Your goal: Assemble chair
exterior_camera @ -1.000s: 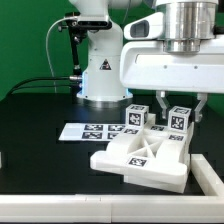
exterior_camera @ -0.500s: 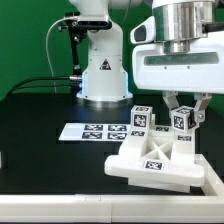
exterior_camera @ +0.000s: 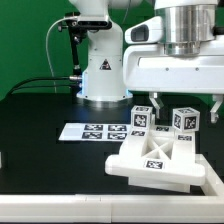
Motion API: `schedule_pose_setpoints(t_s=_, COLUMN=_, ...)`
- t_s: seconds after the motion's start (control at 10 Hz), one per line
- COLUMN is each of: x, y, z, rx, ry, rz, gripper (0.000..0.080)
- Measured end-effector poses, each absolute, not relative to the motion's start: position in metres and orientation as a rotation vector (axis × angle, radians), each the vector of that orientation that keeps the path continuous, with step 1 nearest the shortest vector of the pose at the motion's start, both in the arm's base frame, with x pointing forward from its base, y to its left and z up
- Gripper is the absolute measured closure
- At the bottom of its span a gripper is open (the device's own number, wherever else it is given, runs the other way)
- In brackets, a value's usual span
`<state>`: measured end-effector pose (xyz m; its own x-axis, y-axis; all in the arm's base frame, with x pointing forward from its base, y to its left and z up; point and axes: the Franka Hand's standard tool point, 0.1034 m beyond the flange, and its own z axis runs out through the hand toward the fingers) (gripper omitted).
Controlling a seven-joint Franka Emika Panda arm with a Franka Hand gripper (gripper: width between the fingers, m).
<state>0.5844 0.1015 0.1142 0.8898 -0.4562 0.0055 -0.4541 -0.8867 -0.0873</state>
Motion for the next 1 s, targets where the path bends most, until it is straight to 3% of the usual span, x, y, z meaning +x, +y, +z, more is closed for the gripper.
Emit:
schedule_pose_setpoints(t_s=0.6, x=0.5892, y=0.098, z=0.1161, rx=-3.1, ry=-0.06, rz=-0.055, gripper=0.015)
schedule_pose_setpoints(t_s=0.7, x=0.5882, y=0.098, z=0.1149, rx=-3.101, ry=0.029, rz=-0.049, gripper=0.0285)
schedule_pose_setpoints(t_s=0.8, x=0.5883, y=0.0976, z=0.1148, rx=-3.102, ry=0.033, rz=-0.049, gripper=0.0285)
schedule_pose_setpoints(t_s=0.9, x=0.5882, y=0.0979, z=0.1148, rx=-3.097, ry=0.122, rz=-0.047, gripper=0.0469)
schedule_pose_setpoints(t_s=1.0, x=0.5882, y=0.0981, z=0.1146, rx=-3.088, ry=0.255, rz=-0.044, gripper=0.0518)
